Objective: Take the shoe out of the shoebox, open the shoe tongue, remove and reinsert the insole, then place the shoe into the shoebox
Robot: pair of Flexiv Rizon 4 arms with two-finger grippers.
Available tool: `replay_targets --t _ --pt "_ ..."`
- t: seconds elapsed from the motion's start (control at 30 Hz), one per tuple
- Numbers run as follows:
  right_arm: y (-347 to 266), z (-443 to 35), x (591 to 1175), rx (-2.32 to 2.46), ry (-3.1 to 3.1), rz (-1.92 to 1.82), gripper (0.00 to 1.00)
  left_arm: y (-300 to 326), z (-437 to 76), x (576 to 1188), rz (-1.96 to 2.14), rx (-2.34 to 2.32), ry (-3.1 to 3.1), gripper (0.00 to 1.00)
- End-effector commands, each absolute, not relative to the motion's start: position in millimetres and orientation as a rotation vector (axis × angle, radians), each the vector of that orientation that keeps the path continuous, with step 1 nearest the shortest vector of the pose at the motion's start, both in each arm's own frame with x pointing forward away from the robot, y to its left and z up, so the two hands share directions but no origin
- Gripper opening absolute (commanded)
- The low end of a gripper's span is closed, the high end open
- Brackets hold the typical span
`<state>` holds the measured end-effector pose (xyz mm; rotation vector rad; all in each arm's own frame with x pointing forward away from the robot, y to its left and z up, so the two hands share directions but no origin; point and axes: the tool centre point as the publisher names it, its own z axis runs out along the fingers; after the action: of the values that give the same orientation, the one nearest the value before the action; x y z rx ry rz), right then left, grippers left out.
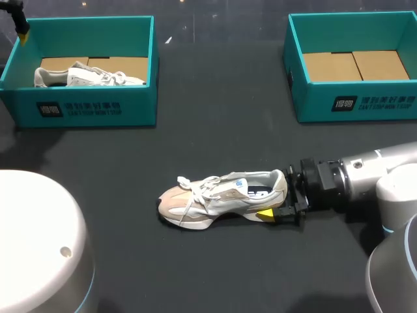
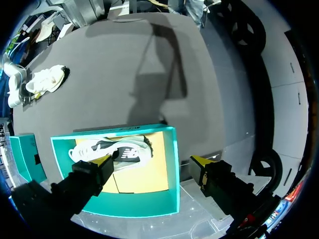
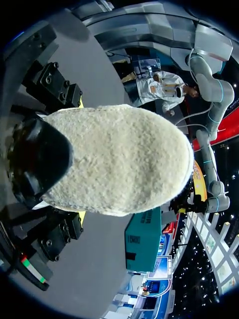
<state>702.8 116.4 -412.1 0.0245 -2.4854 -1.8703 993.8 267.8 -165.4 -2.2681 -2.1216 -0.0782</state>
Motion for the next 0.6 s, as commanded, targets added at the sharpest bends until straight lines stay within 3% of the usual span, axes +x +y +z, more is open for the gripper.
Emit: replay_targets --t 0.03,0.23,0.6 --pt "118 -412 703 0.023 -2.490 -1.865 0.00 233 -157 963 -0.112 -1.991 -2.400 1.00" --pt "118 -412 703 0.023 -2.490 -1.865 0.00 181 -163 916 -0.183 -1.441 -2.624 1.00" --pt "118 -412 703 0.023 -2.490 -1.865 0.00 167 -157 895 -0.259 -1.503 -2.596 1.00"
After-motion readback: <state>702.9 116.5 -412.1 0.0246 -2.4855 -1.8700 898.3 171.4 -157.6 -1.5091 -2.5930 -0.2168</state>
